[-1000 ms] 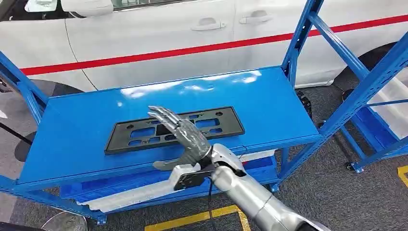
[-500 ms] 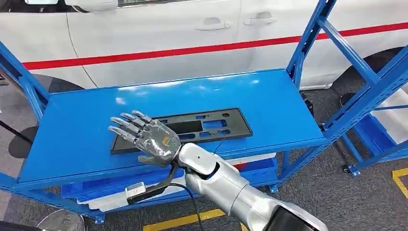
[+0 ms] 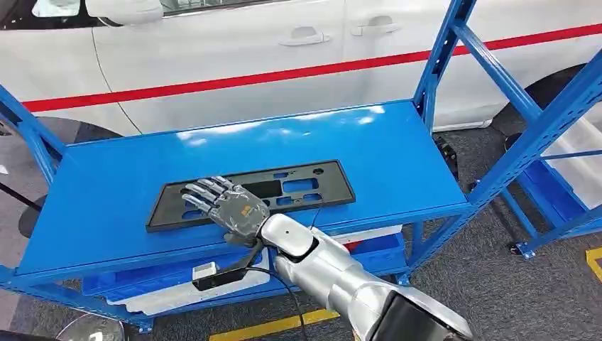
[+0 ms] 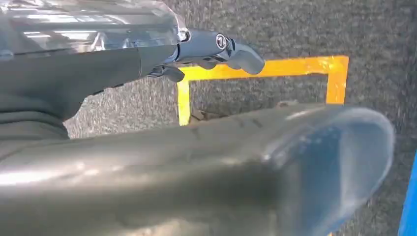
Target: Take the parts from the cabinet and place them on the table.
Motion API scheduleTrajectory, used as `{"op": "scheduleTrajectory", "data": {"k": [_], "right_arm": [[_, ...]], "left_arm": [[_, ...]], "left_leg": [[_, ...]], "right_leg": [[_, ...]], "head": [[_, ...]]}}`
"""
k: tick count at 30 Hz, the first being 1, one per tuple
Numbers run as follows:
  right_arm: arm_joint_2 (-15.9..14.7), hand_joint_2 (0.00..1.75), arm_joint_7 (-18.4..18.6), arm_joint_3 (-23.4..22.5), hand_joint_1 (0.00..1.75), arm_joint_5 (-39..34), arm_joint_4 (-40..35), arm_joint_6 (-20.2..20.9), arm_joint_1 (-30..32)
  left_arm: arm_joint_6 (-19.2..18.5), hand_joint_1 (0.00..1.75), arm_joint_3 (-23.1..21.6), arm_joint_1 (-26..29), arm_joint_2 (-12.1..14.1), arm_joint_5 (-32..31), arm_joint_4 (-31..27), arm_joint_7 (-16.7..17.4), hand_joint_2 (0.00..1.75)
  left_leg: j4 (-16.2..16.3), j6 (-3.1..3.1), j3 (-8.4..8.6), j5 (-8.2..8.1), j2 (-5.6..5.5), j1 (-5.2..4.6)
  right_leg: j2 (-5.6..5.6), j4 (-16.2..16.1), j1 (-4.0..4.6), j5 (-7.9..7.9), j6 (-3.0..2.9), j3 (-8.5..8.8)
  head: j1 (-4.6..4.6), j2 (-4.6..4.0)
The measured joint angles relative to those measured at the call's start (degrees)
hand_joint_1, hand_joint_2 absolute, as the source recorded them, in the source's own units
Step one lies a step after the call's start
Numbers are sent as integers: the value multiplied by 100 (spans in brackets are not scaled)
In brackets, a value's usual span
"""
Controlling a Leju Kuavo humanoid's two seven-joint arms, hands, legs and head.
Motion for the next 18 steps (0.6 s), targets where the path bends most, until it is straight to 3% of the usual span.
{"op": "scheduleTrajectory", "data": {"k": [1, 2, 3, 5, 6, 7, 10, 12, 13, 15, 16, 17, 18], "right_arm": [[4, 175, 0, 0, 0, 0, 61, 0, 6], [4, 175, 0, 2, 0, 0, 116, 0, 7], [6, 175, 0, 2, 0, 0, 155, 0, 4], [22, 175, 92, 2, 0, 35, 218, 26, -9], [35, 175, 155, 0, 0, 44, 264, 26, -18], [35, 175, 195, 0, 0, 55, 304, 24, -35], [37, 175, 416, -13, 0, 201, 441, -31, -44], [46, 175, 615, -35, 0, 306, 522, -83, -73], [48, 175, 705, -48, 0, 343, 564, -94, -104], [48, 175, 916, -81, 0, 439, 658, -92, -125], [46, 175, 1017, -101, 0, 470, 723, -85, -120], [41, 175, 1084, -125, 0, 492, 782, -83, -116], [35, 175, 1160, -144, 0, 527, 828, -81, -118]], "left_arm": [[-2, 0, 0, 7, 0, -7, 0, 0, 0], [-2, 0, 0, 15, 0, -7, 0, 0, 0], [-2, 0, 2, 20, 2, -7, 0, 0, 0], [-2, 0, 0, 17, 13, -7, 0, 0, 0], [-4, 0, 0, 13, 20, -9, 0, -2, 0], [-7, 0, 0, 2, 20, -9, 0, -4, 0], [-20, 0, 0, 9, 20, -24, 0, -18, 0], [-26, 0, -4, 4, 18, -33, 0, -18, 0], [-26, 0, -6, -5, 20, -35, 0, -18, 0], [-17, 0, -7, -26, 26, -39, 0, -13, 0], [-13, 0, -7, -26, 31, -46, 0, -4, 0], [-11, 0, -9, -22, 31, -48, 0, 0, 0], [-2, 0, -9, -21, 31, -50, 0, 0, 0]], "left_leg": [[372, -7, -189, -105, 0, 0], [456, -5, -245, -60, 1, 0], [264, 6, -163, 104, 1, 0], [-758, 51, 344, 644, 3, -1], [-1278, 81, 579, 780, 8, -4], [-1377, 96, 661, 705, 5, -53], [-1362, 177, 632, 722, -15, -77], [-1447, 255, 664, 775, -2, -24], [-1459, 290, 662, 782, 1, -21], [-1459, 309, 652, 784, 5, -27], [-1457, 310, 649, 783, 5, -28], [-1456, 310, 649, 783, 3, -27], [-1454, 309, 652, 782, 1, -27]], "right_leg": [[-3, 4, 17, -3, -5, 0], [-3, 6, 28, -5, -7, 4], [0, 10, 35, -11, -11, 13], [13, 24, 42, -40, 4, 55], [11, 35, 43, -63, 26, 71], [15, 64, 87, -79, 57, 48], [9, 39, 53, -56, 126, 42], [18, 119, 53, -146, 191, 27], [10, 350, 51, -320, 213, -92], [11, 1294, 24, -769, 250, -535], [11, 1691, 15, -891, 265, -733], [10, 1886, -2, -889, 271, -845], [10, 1776, -14, -749, 275, -812]], "head": [[0, 0], [0, 0], [0, 0], [0, 0], [0, 0], [0, 0], [0, 0], [0, 0], [0, 0], [0, 0], [0, 0], [0, 0], [0, 0]]}}
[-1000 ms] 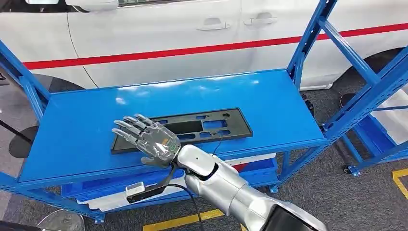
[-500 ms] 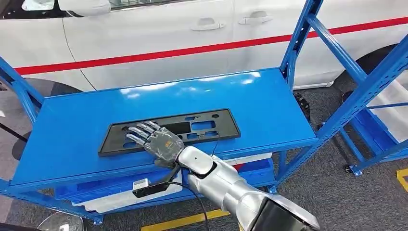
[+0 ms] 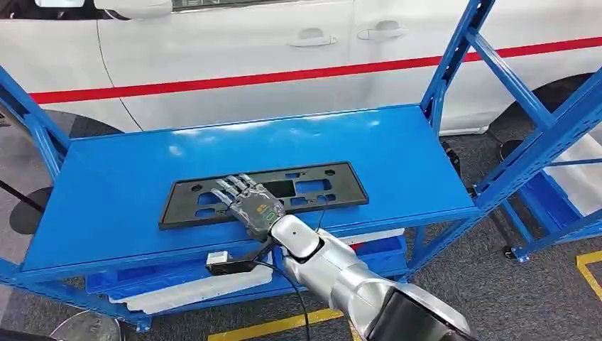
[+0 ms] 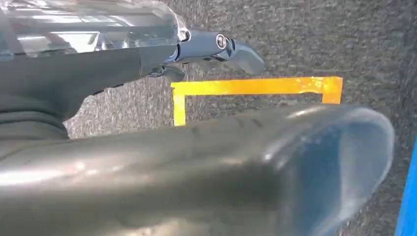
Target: Take the parts from the cabinet and place them on the table.
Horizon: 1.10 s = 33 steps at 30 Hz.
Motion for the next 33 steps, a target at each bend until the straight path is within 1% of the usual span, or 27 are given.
{"op": "scheduleTrajectory", "data": {"k": [1, 3, 4, 5, 6, 7, 8, 9, 10, 12, 13, 14, 15, 16, 18, 19, 20, 23, 24, 25, 26, 27, 28, 29, 30, 31, 33], "right_arm": [[-2, 175, 88, -31, 0, 31, 31, 7, -9], [-5, 175, 322, -94, 0, 138, 101, 53, -58], [-20, 175, 430, -120, 0, 186, 149, 107, -97], [-29, 175, 549, -140, 0, 254, 186, 169, -135], [-53, 175, 685, -158, 21, 324, 226, 243, -159], [-92, 175, 858, -179, 162, 387, 267, 334, -187], [-125, 175, 980, -201, 162, 435, 296, 411, -230], [-151, 175, 1106, -225, 162, 479, 324, 500, -272], [-186, 175, 1178, -232, 162, 514, 361, 577, -304], [-264, 175, 1270, -258, 162, 544, 424, 667, -303], [-289, 175, 1277, -267, 162, 553, 446, 673, -302], [-321, 175, 1283, -273, 162, 560, 472, 691, -301], [-346, 175, 1283, -275, 168, 566, 494, 697, -301], [-361, 175, 1288, -280, 175, 573, 503, 710, -303], [-374, 175, 1290, -304, 175, 579, 516, 715, -325], [-380, 175, 1303, -310, 175, 586, 523, 719, -342], [-396, 175, 1327, -315, 175, 592, 527, 719, -355], [-444, 175, 1356, -365, 175, 610, 531, 671, -378], [-466, 175, 1353, -394, 175, 619, 534, 631, -376], [-490, 175, 1336, -415, 175, 632, 536, 601, -372], [-507, 175, 1316, -442, 175, 645, 538, 588, -371], [-529, 175, 1286, -483, 175, 658, 540, 575, -353], [-544, 175, 1275, -514, 175, 678, 540, 555, -332], [-549, 175, 1266, -546, 175, 702, 540, 525, -311], [-551, 175, 1253, -582, 175, 724, 540, 518, -299], [-551, 175, 1231, -627, 175, 737, 540, 514, -297], [-551, 175, 1191, -693, 175, 739, 540, 496, -298]], "left_arm": [[5, 0, 0, -1, 0, -2, 0, 0, 0], [5, 0, -4, -10, -2, -35, 0, 0, 0], [7, 0, -7, -16, -6, -35, 0, 0, 0], [7, 0, -7, -25, -4, -35, 0, 2, 0], [7, 0, -7, -28, -4, -37, 0, 2, 0], [7, 0, -7, -32, -4, -37, 0, 4, 0], [7, 0, -9, -38, -4, -39, 0, 9, 0], [7, 0, -9, -45, -4, -37, 0, 18, 0], [11, 0, -9, -51, -4, -37, 0, 17, 0], [11, 0, -9, -57, -4, -39, 0, 26, 0], [9, 0, -9, -53, -4, -39, 0, 37, 0], [9, 0, -9, -49, -7, -37, 0, 46, 0], [9, 0, -9, -47, -7, -39, 0, 50, 0], [9, 0, -9, -51, -4, -37, 0, 50, 0], [9, 0, -9, -62, -2, -37, 0, 50, 0], [9, 0, -9, -73, -2, -37, 0, 52, 0], [7, 0, -9, -78, -2, -37, 0, 50, 0], [-59, 0, -11, -71, -2, -35, 0, -26, 0], [-94, 0, -13, -77, -2, -33, 0, -79, 0], [-107, 0, -18, -87, -2, -31, 0, -131, 0], [-120, 0, -24, -99, -2, -22, 0, -168, 0], [-120, 0, -28, -103, -2, 4, 0, -197, 0], [-118, 0, -35, -100, -2, 15, 0, -212, 0], [-118, 0, -39, -95, 0, 22, 0, -227, 0], [-116, 0, -42, -92, 0, 31, 0, -243, 0], [-116, 0, -42, -94, -2, 39, 0, -258, 0], [-116, 0, -46, -95, -4, 46, 0, -315, 0]], "left_leg": [[5, -7, 4, -5, -3, 0], [20, -34, 16, -21, -6, 1], [37, -63, 6, -32, -8, -28], [53, -95, -10, -36, -11, -42], [43, -125, -8, -31, -8, -37], [24, -163, 4, -23, -8, -31], [15, -199, 15, -21, -7, -25], [62, -222, -4, -73, 0, -1], [262, -230, -72, -221, 3, -8], [1139, -261, -464, -669, 3, 3], [1588, -275, -669, -843, 3, 4], [1871, -281, -802, -897, 4, 4], [1827, -279, -780, -794, 4, 5], [1546, -272, -643, -610, 4, 5], [449, -234, -87, -88, 9, 6], [95, -207, 99, -117, 15, -8], [15, -184, 124, -108, 14, -36], [34, -97, 105, -91, 3, -51], [-20, -44, 123, -53, 17, 0], [-30, -10, 122, -35, 22, -3], [-30, 18, 102, -26, 22, -3], [-30, 24, 84, -21, 22, -9], [-29, 29, 65, -17, 21, -11], [-26, 29, 55, -16, 21, -12], [-25, 27, 57, -15, 18, -12], [-22, 25, 66, -16, 14, -11], [-11, 5, 87, -29, -1, -10]], "right_leg": [[-1, -368, -8, 243, -7, 162], [-4, -1411, -10, 744, -45, 659], [1, -1674, 13, 719, -64, 779], [3, -1711, 20, 727, -78, 774], [9, -1708, 29, 725, -90, 765], [15, -1707, 36, 727, -121, 769], [14, -1733, 42, 740, -157, 778], [-2, -1792, -8, 779, -210, 825], [-6, -1810, -6, 780, -244, 840], [-16, -1809, 10, 779, -266, 840], [-18, -1806, 17, 779, -269, 835], [-17, -1805, 27, 779, -269, 836], [-14, -1803, 31, 779, -268, 843], [-11, -1797, 31, 777, -266, 851], [-6, -1779, 28, 759, -240, 876], [-5, -1771, 46, 747, -212, 870], [-3, -1742, 69, 741, -191, 847], [1, -1779, 51, 770, -109, 859], [2, -1752, 62, 734, -67, 848], [-1, -1619, 43, 619, -41, 800], [0, -1275, 39, 389, -25, 638], [-1, -785, 28, 140, -9, 404], [-1, -319, 16, -48, 4, 175], [-2, 16, 5, -136, 15, 9], [-2, 83, -8, -79, 22, -25], [-6, -165, -21, 122, 23, 97], [-10, -1090, -44, 602, 3, 559]], "head": [[0, 0], [0, 0], [0, 0], [0, 0], [0, 0], [0, 0], [0, 0], [0, 0], [0, 0], [0, 0], [0, 0], [0, 0], [0, 0], [0, 0], [0, 0], [0, 0], [0, 0], [0, 0], [0, 0], [0, 0], [0, 0], [0, 0], [0, 0], [0, 0], [0, 0], [0, 0], [0, 0]]}}
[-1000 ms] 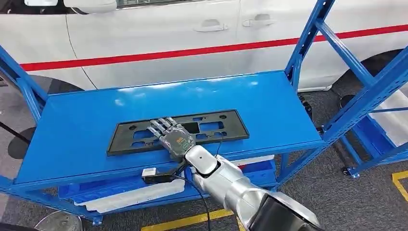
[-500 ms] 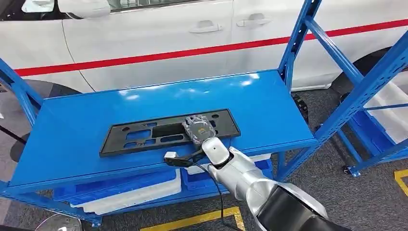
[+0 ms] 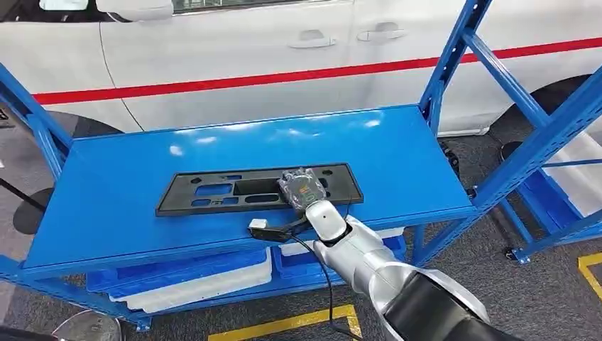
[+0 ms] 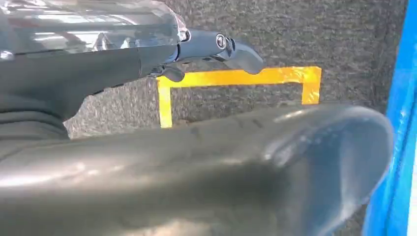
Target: Take the parts from the cabinet and place them on the table.
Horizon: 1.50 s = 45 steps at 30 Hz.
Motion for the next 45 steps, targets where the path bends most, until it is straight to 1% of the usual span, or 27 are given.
{"op": "scheduleTrajectory", "data": {"k": [1, 5, 7, 8, 10, 11, 12, 14, 16, 17, 21, 23, 24, 25, 26, 27, 28, 29, 31, 32, 33, 36, 38, 41, 42, 43, 45], "right_arm": [[0, 175, -22, -39, 175, 9, 0, -11, -1], [0, 175, -33, -188, 175, 94, -4, -77, 3], [-2, 175, -33, -256, 175, 96, -9, -83, -10], [-2, 175, -33, -282, 173, 96, -9, -83, -16], [-2, 175, -33, -323, 173, 107, -9, -96, 6], [-2, 175, -37, -352, 173, 116, -9, -107, 17], [-2, 175, -55, -380, 173, 131, -9, -125, 23], [0, 175, -144, -459, 173, 155, -11, -201, 19], [11, 175, -276, -557, 173, 131, -28, -278, 18], [11, 175, -371, -629, 173, 48, -35, -330, 17], [28, 175, -555, -870, 173, -66, -85, -404, 12], [28, 175, -746, -972, 173, -263, -118, -437, 11], [31, 175, -1053, -1063, 173, -598, -160, -459, 22], [31, 175, -1714, -1295, 173, -1222, -251, -490, 35], [37, 175, -2583, -1526, 173, -1933, -362, -455, 47], [48, 175, -3331, -1767, 173, -2597, -543, -327, 79], [72, 175, -3907, -1975, 173, -3236, -797, -108, 164], [74, 175, -4450, -2215, 173, -4085, -1284, 367, 327], [37, 175, -4922, -2461, 173, -5328, -2475, 1191, 756], [-7, 175, -4940, -2503, 173, -5799, -2986, 1538, 908], [-68, 175, -4946, -2513, 173, -6336, -3574, 1949, 1052], [-290, 175, -4959, -2515, 173, -7349, -5059, 2711, 1404], [-466, 175, -4959, -2511, 173, -7841, -6228, 3081, 1829], [-671, 175, -4879, -2325, 173, -8764, -7564, 3940, 2141], [-743, 175, -4810, -2251, 173, -9063, -7846, 4211, 2267], [-809, 175, -4718, -2163, 173, -9362, -8123, 4486, 2425], [-888, 175, -4570, -2004, 173, -9683, -8426, 4805, 2584]], "left_arm": [[2, 0, -7, -1, 0, 0, 0, -55, 0], [22, 0, -66, -13, 0, -2, 0, -271, 0], [31, 0, -87, -10, 2, -2, 0, -306, 0], [37, 0, -94, -16, 2, -2, 0, -326, 175], [37, 0, -96, -21, 2, 24, 0, -378, 175], [39, 0, -96, -14, 0, 35, 0, -413, 175], [53, 0, -96, -12, 0, 46, 0, -428, 175], [140, 0, -94, -17, 2, 107, 0, -433, 175], [173, 0, -94, -29, 11, 155, 0, -446, 175], [173, 0, -94, -44, 11, 173, 0, -459, 175], [170, 0, -94, -48, 13, 212, 0, -498, 175], [164, 0, -94, -59, 13, 212, 0, -527, 175], [175, 0, -94, -61, 13, 212, 0, -529, 175], [184, 0, -94, -58, 13, 210, 0, -529, 175], [184, 0, -94, -59, 15, 214, 0, -529, 175], [175, 0, -94, -61, 18, 227, 0, -529, 175], [151, 0, -94, -66, 18, 267, 0, -529, 175], [116, 0, -92, -74, 17, 312, 0, -535, 175], [59, 0, -92, -74, 15, 367, 0, -550, 175], [13, 0, -90, -60, 15, 396, 0, -564, 175], [-35, 0, -85, -59, 15, 415, 0, -584, 175], [-111, 0, -81, 4, 18, 455, 0, -651, 175], [-168, 0, -79, 42, 24, 481, 0, -776, 175], [-221, 0, -76, 53, 26, 536, 0, -905, 175], [-236, 0, -70, 53, 24, 555, 0, -918, 175], [-247, 0, -63, 57, 24, 577, 0, -918, 175], [-267, 0, -44, 73, 24, 588, 0, -911, 175]], "left_leg": [[7, -28, 6, -12, -7, 0], [-2, -183, -21, 5, -19, -8], [106, -232, -46, -93, 1, 7], [376, -239, -166, -283, 3, 6], [1376, -271, -623, -750, 4, 13], [1777, -284, -814, -875, 5, 13], [1901, -285, -884, -851, 5, 14], [1327, -271, -620, -449, 5, 14], [211, -235, -87, 37, 25, 20], [62, -218, -8, -69, 23, -22], [36, -82, -59, -11, -1, -7], [-5, -15, -39, 20, 2, 14], [-4, -2, -46, 21, 3, 10], [-3, 4, -48, 17, 5, 5], [-1, 8, -48, 13, 7, 4], [0, 8, -40, 11, 15, 4], [0, 5, -25, 4, 15, 5], [0, -1, -7, -4, 3, 5], [9, -19, 19, -26, -44, 4], [15, -39, -7, -36, -66, -2], [53, -72, -45, -39, -87, -34], [25, -171, -41, -43, -90, -14], [187, -221, -103, -209, -39, -8], [1495, -272, -677, -856, -4, 12], [1834, -281, -836, -952, -2, 12], [1844, -280, -848, -872, -1, 12], [1125, -248, -497, -459, -1, 10]], "right_leg": [[-2, -553, -1, 163, -25, 267], [12, -639, 81, 111, -116, 275], [-8, -732, 24, 164, -212, 330], [-9, -735, 23, 168, -245, 327], [-10, -733, 42, 161, -261, 320], [-10, -731, 54, 161, -261, 320], [-9, -729, 58, 161, -261, 324], [-4, -717, 58, 152, -258, 338], [6, -693, 55, 121, -218, 355], [10, -671, 102, 108, -191, 331], [13, -680, 100, 133, -78, 297], [7, -399, 78, -104, -32, 184], [10, 27, 69, -347, -19, -18], [11, 554, 64, -582, -8, -271], [11, 1016, 61, -730, 2, -503], [9, 1232, 53, -733, 7, -626], [5, 1154, 41, -602, 9, -605], [1, 804, 33, -361, 2, -437], [-2, -310, 33, 175, -49, 97], [-4, -598, 48, 165, -92, 229], [-7, -664, 71, 168, -85, 206], [-1, -658, 90, 160, -141, 193], [-18, -719, 33, 180, -197, 249], [-30, -706, 46, 179, -249, 256], [-28, -701, 56, 174, -255, 258], [-21, -695, 60, 170, -259, 259], [7, -677, 62, 165, -252, 253]], "head": [[0, 0], [0, 0], [0, 0], [-2, 0], [0, 0], [0, 0], [0, 0], [0, 0], [0, 0], [0, 0], [0, 0], [0, 0], [0, 0], [0, 0], [0, 0], [0, 0], [0, 0], [0, 0], [0, 0], [0, 0], [0, 0], [0, 0], [0, 0], [0, 0], [0, 0], [0, 0], [0, 0]]}}
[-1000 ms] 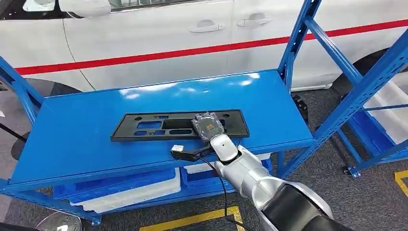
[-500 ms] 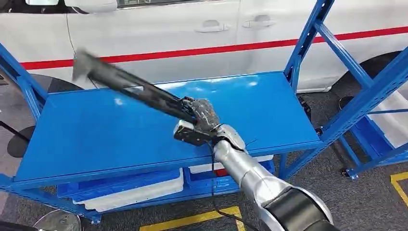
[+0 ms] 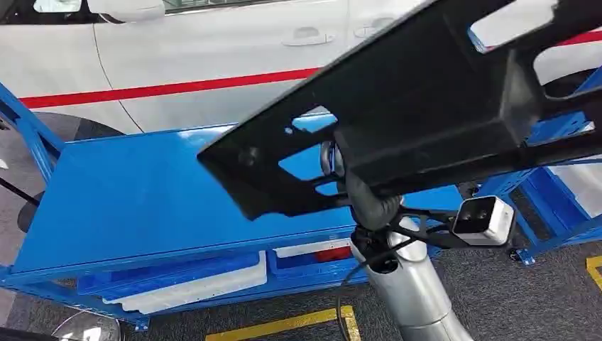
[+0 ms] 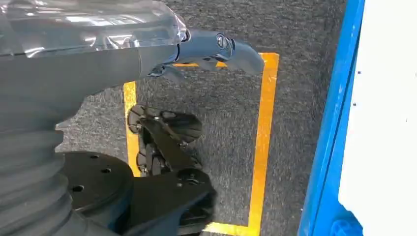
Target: Take the parts from the cabinet and place them on the table.
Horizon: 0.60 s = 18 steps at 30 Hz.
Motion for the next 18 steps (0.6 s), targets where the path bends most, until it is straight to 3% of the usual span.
{"op": "scheduleTrajectory", "data": {"k": [1, 2, 3, 6, 7, 8, 9, 11, 12, 13, 14, 15, 16, 17, 18], "right_arm": [[-37, 175, 76, 72, 173, -121, -91, 117, 31], [-78, 175, 159, 141, 173, -248, -159, 215, 45], [-133, 175, 231, 198, 173, -377, -209, 292, 54], [-300, 175, 369, 374, 173, -561, -231, 421, 129], [-356, 175, 371, 417, 173, -566, -231, 441, 150], [-426, 175, 371, 456, 173, -566, -227, 461, 172], [-498, 175, 369, 500, 173, -563, -214, 465, 177], [-621, 175, 347, 594, 173, -550, -163, 465, 225], [-673, 175, 325, 627, 173, -515, -139, 454, 266], [-728, 175, 312, 656, 173, -474, -115, 428, 301], [-791, 175, 290, 693, 173, -426, -89, 408, 329], [-837, 175, 244, 728, 173, -358, -69, 380, 361], [-874, 175, 179, 749, 173, -228, -61, 340, 422], [-894, 175, 109, 762, 173, -112, -61, 329, 486], [-909, 175, 63, 793, 173, 1, -61, 312, 548]], "left_arm": [[-4, 0, 4, 2, 4, 15, 0, 30, 175], [-9, 0, 11, 1, 13, 39, 0, 74, 175], [-17, 0, 22, 0, 17, 46, 0, 144, 175], [-55, 0, 92, 32, 15, 52, 0, 352, 175], [-52, 0, 103, 44, 9, 50, 0, 466, 175], [-26, 0, 105, 37, 2, 39, 0, 650, 175], [-4, 0, 107, 38, 4, 24, 0, 845, 175], [0, 0, 109, 45, 4, -7, 0, 1038, 175], [9, 0, 109, 49, 7, -20, 0, 1113, 175], [33, 0, 109, 54, 7, -57, 0, 1200, 175], [57, 0, 109, 61, 7, -90, 0, 1274, 175], [81, 0, 109, 71, 7, -120, 0, 1342, 175], [100, 0, 109, 85, 7, -155, 0, 1433, 175], [111, 0, 107, 97, 7, -190, 0, 1497, 175], [116, 0, 107, 117, 18, -201, 0, 1548, 175]], "left_leg": [[-540, 33, 277, 235, 1, -1], [-976, 72, 489, 326, 5, -8], [-1043, 94, 529, 324, -2, -48], [-1031, 171, 486, 380, -24, -68], [-1111, 225, 458, 447, -14, -16], [-1133, 255, 449, 504, -4, -14], [-1144, 303, 399, 548, 5, -12], [-1141, 309, 289, 621, 6, -27], [-1137, 306, 223, 669, 7, -31], [-1129, 296, 156, 717, 6, -31], [-1124, 286, 90, 762, 6, -30], [-1117, 272, 33, 805, 5, -28], [-1105, 255, -26, 848, 2, -24], [-1078, 226, -60, 883, -5, -24], [-1064, 180, -101, 919, -18, -44]], "right_leg": [[14, 9, 0, -6, 9, 3], [18, 23, -1, -10, 18, -1], [30, 52, 35, -11, 61, -23], [21, 27, 10, 49, 157, -36], [24, 39, 42, 55, 197, -53], [25, 122, 10, -101, 214, -108], [17, 393, 3, -395, 231, -205], [15, 1267, -28, -959, 273, -494], [14, 1650, -36, -1125, 290, -604], [14, 1788, -45, -1116, 299, -596], [14, 1645, -59, -966, 308, -450], [12, 1292, -72, -750, 312, -203], [9, 762, -82, -536, 309, 151], [9, 246, -89, -466, 303, 510], [14, -124, -55, -639, 286, 692]], "head": [[0, 0], [0, 0], [0, 0], [0, 0], [0, 0], [0, 0], [0, 0], [0, 0], [0, 0], [0, 0], [0, 0], [0, 0], [0, 0], [0, 0], [0, 0]]}}
